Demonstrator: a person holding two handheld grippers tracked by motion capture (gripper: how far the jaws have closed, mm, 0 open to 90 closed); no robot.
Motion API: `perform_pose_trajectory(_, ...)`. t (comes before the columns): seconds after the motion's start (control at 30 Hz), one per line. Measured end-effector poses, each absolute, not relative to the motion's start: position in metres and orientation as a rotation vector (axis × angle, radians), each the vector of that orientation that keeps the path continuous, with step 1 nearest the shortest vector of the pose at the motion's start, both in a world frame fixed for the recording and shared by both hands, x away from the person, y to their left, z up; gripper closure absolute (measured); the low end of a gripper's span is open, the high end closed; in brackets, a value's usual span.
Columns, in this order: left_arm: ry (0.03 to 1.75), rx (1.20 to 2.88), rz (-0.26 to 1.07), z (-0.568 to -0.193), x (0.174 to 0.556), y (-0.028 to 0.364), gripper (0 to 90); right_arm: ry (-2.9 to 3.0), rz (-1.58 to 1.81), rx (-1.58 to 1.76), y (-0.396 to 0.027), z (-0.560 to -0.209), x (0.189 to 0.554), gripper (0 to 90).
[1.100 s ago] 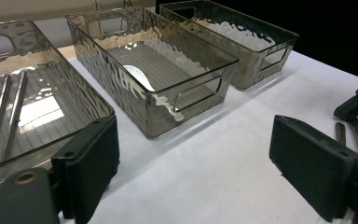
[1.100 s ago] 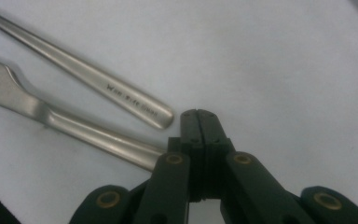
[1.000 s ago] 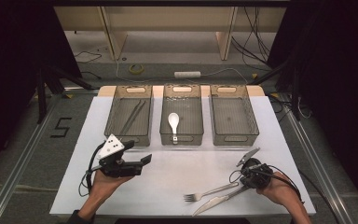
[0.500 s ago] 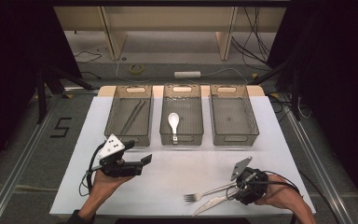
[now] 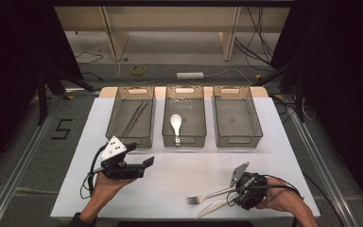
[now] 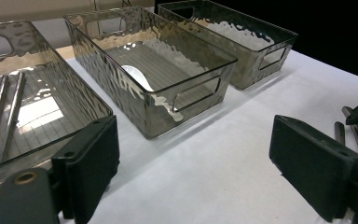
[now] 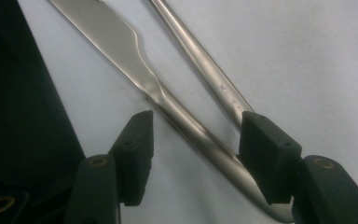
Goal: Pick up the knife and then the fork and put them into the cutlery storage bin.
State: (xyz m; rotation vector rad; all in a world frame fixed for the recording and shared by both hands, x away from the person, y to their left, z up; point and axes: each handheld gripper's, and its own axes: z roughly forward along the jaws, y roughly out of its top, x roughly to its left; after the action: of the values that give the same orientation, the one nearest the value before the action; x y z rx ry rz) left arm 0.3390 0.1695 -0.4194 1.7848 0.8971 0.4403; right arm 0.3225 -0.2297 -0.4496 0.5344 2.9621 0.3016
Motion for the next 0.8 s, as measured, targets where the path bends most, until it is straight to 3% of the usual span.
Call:
perform_pose_trajectory(0.53, 0.896, 1.783, 0.44, -0.4193, 0.339, 0.1696, 15.4, 2.992, 0.23, 0.551, -0.2302, -0.4553, 0.3289, 46.0)
perform_pose_trajectory(0.8, 0.896, 1.784, 0.441, -0.4193, 0.3389, 0.1696, 15.4, 3.002, 0.189, 0.541, -0.2262, -0.4545, 0.3289, 52.2)
